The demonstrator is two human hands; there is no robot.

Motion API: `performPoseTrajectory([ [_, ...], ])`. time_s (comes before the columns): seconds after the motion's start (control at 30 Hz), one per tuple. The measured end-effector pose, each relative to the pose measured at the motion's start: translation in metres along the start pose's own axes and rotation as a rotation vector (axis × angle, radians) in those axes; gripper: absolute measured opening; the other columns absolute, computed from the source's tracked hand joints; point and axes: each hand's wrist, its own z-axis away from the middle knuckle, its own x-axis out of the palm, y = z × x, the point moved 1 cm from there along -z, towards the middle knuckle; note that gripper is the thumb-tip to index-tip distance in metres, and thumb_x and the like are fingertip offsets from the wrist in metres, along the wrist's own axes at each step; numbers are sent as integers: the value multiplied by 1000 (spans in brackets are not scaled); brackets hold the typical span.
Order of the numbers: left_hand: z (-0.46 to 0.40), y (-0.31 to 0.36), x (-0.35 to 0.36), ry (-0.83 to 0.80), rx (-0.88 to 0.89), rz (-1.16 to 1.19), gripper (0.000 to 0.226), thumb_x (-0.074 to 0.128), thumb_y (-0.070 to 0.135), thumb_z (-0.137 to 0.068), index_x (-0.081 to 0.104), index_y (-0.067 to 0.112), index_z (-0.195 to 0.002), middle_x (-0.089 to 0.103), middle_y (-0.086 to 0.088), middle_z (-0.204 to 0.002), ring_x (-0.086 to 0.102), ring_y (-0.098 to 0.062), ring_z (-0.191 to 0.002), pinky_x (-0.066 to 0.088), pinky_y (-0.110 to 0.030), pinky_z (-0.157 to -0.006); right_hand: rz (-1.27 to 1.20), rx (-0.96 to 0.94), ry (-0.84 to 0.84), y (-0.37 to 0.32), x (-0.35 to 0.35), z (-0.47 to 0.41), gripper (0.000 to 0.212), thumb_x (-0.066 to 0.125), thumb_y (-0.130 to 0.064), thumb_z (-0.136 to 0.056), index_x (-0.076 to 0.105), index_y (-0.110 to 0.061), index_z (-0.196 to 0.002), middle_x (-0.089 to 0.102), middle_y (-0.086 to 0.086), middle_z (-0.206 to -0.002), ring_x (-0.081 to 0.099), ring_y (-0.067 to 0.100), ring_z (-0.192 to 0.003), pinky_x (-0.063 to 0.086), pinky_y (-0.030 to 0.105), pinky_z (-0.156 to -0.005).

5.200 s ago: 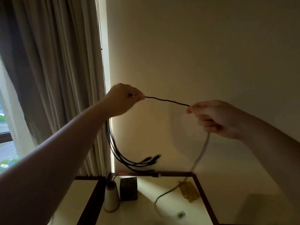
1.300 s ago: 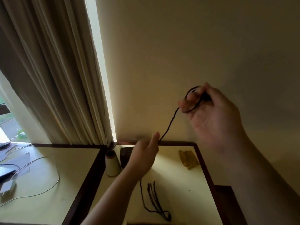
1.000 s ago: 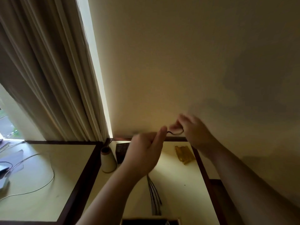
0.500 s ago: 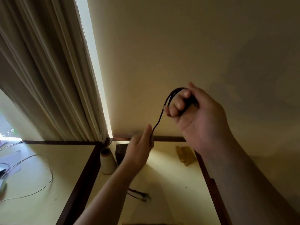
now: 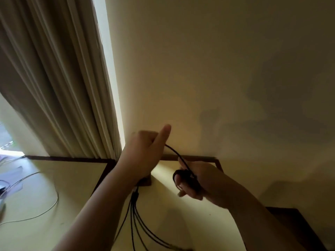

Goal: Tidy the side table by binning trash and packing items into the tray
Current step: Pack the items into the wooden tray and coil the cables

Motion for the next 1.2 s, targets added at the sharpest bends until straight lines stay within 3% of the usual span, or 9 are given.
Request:
performPoseTrajectory([
  [0.2,-6,-41,27,-59,-145,346,67,40,64,-102,47,17,-54,40,2,-48,35,-11,-43,33,-31,-56,-562,-435,57,-62,33,39,43,49,-39,-103,59,-18,-67,31,-5,-42,24,15,-40,49,35,-70],
  [0.3,28,-54,56,-169,-180,492,73,34,64,-103,49,13,-53,42,-2,-47,37,-14,-43,34,-32,-57,-638,-586,234,-101,18,43,35,51,-36,-104,53,-18,-74,44,-1,-52,40,18,-47,58,34,-71],
  [0.43,70,-52,83,-255,-146,481,73,32,79,-94,53,21,-56,49,-2,-56,45,-17,-52,41,-36,-62,-281,-644,528,-118,-14,16,32,46,-39,-108,53,-21,-83,79,13,-102,76,28,-98,44,49,-109],
  [0.53,79,-41,79,-235,-73,391,72,29,77,-95,58,19,-64,51,2,-56,47,-14,-55,41,-38,-62,268,-530,751,-84,-20,-15,34,38,-43,-110,62,-18,-104,77,-11,-108,71,7,-90,51,33,-81],
  [0.6,76,-39,65,-149,-36,297,71,27,75,-99,60,21,-66,54,1,-53,49,-11,-49,43,-38,-57,454,-386,696,-44,-20,-30,34,41,-45,-109,62,-19,-106,75,-11,-97,67,-2,-81,48,27,-70],
  [0.7,61,-56,36,10,5,15,77,23,72,-101,64,19,-62,61,1,-54,57,-9,-49,53,-39,-57,511,-111,383,17,-9,-33,50,39,-50,-108,62,-12,-88,73,6,-70,64,14,-58,51,36,-69],
  [0.87,48,-91,10,38,-61,-212,69,36,61,-104,57,22,-51,62,12,-52,58,-6,-49,49,-34,-57,92,53,16,48,33,14,62,42,-57,-105,68,-6,-79,48,2,-48,44,15,-45,53,43,-74],
  [1.07,88,-115,39,-171,-176,454,79,21,76,-96,53,16,-56,47,-5,-53,42,-18,-47,34,-30,-54,-539,-114,-164,9,65,44,44,51,-41,-104,61,-15,-70,44,-1,-45,40,13,-37,48,39,-74],
  [1.2,120,-115,64,-140,-265,544,71,21,78,-95,48,26,-54,40,4,-51,33,-13,-45,31,-23,-50,-721,-475,112,-37,62,40,35,44,-36,-104,59,-14,-82,68,9,-69,71,23,-68,53,39,-88],
])
